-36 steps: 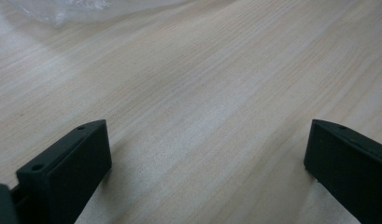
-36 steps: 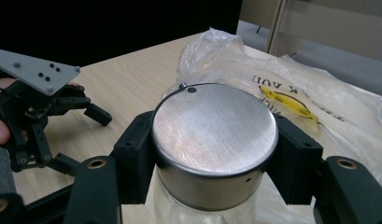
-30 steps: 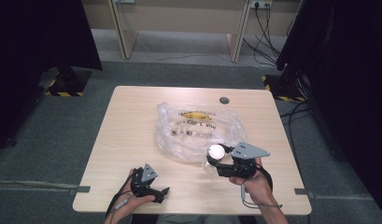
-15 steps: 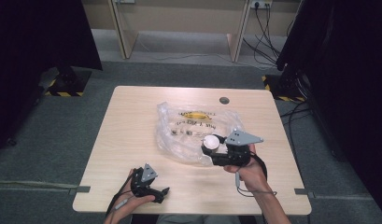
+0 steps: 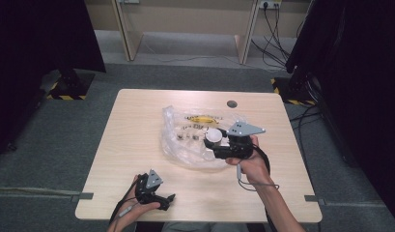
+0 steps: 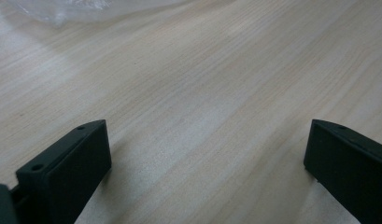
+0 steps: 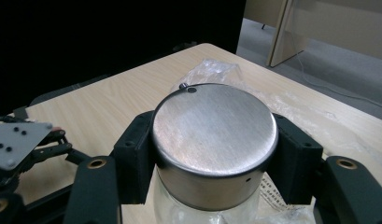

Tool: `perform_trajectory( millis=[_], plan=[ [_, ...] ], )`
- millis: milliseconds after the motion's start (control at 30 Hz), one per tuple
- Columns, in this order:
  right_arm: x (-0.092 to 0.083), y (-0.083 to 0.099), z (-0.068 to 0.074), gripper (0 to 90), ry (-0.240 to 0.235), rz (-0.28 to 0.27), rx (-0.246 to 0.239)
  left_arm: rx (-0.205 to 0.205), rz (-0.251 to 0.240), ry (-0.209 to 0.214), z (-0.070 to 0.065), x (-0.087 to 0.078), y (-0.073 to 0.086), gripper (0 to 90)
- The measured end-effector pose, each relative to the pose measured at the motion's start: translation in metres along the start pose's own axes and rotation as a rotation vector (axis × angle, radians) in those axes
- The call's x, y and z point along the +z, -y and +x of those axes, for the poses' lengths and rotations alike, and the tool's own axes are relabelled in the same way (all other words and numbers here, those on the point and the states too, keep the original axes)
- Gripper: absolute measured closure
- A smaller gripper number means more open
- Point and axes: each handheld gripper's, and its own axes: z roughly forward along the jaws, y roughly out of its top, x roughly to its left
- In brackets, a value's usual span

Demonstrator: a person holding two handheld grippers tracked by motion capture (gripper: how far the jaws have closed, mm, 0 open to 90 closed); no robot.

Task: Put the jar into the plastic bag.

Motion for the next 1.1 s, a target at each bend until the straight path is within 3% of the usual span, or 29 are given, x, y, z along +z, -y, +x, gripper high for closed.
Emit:
perform_trajectory(
  millis=[567, 1100],
  plan=[
    [0.037, -0.021, -0.027, 40.1, 0.067, 0.014, 0.037, -0.001, -0.002, 0.0, 0.0, 0.0, 0.0, 0.0],
    [0.071, -0.019, -0.046, 40.1, 0.125, 0.051, 0.062, 0.001, -0.002, -0.001, 0.0, 0.0, 0.0, 0.0]
  ],
)
